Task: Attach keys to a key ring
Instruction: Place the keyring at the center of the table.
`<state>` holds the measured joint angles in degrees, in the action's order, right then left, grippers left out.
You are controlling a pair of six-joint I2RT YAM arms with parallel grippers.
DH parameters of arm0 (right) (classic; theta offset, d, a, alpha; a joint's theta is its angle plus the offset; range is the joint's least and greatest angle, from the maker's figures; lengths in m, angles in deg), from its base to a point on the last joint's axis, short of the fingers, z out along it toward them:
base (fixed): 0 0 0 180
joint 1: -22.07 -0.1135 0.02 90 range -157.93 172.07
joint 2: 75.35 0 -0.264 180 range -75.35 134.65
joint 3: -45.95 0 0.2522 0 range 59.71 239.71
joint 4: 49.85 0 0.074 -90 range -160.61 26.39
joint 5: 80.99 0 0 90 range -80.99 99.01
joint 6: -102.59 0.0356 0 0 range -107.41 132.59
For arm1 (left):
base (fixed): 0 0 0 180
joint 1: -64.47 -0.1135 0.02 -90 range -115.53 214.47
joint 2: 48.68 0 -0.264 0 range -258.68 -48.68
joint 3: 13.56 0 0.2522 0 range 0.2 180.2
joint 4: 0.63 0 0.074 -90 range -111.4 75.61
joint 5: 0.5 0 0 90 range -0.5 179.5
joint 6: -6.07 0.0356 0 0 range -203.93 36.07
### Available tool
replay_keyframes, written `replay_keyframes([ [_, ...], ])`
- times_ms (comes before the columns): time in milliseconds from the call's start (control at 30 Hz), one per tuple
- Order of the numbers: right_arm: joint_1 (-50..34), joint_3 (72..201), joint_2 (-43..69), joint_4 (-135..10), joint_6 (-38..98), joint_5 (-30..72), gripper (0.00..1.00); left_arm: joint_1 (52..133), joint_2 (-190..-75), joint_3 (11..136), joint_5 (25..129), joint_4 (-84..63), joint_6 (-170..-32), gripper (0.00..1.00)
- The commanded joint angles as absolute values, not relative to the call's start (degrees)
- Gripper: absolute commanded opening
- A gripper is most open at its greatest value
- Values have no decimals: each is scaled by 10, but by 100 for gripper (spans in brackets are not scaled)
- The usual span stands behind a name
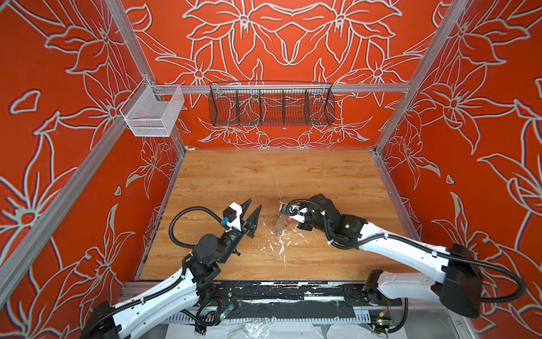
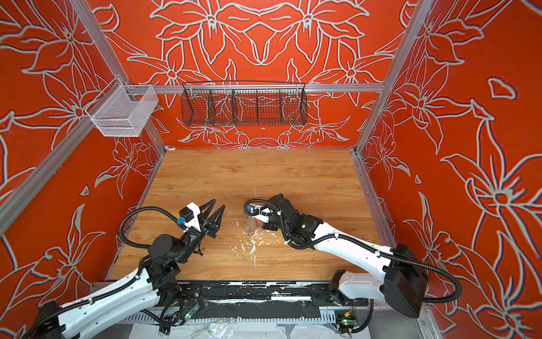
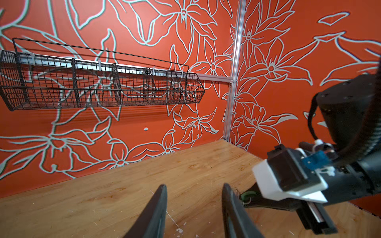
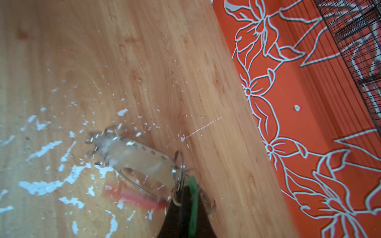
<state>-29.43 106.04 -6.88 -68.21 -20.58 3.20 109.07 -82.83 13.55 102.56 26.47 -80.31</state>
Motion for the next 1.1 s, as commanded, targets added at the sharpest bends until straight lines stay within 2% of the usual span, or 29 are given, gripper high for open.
replay_keyframes([
  [0,-299,1029,-88,-656,-120,72,0,1086,-830,134,1032,283,-798,44],
  [400,-302,1058,-62,-687,-16,68,0,1085,-821,131,1034,281,-798,44],
  [667,-305,1132,13,-738,60,74,0,1085,-812,128,1035,280,-798,44],
  [1067,-315,1216,143,-744,85,56,0,1085,-808,127,1035,281,-797,44],
])
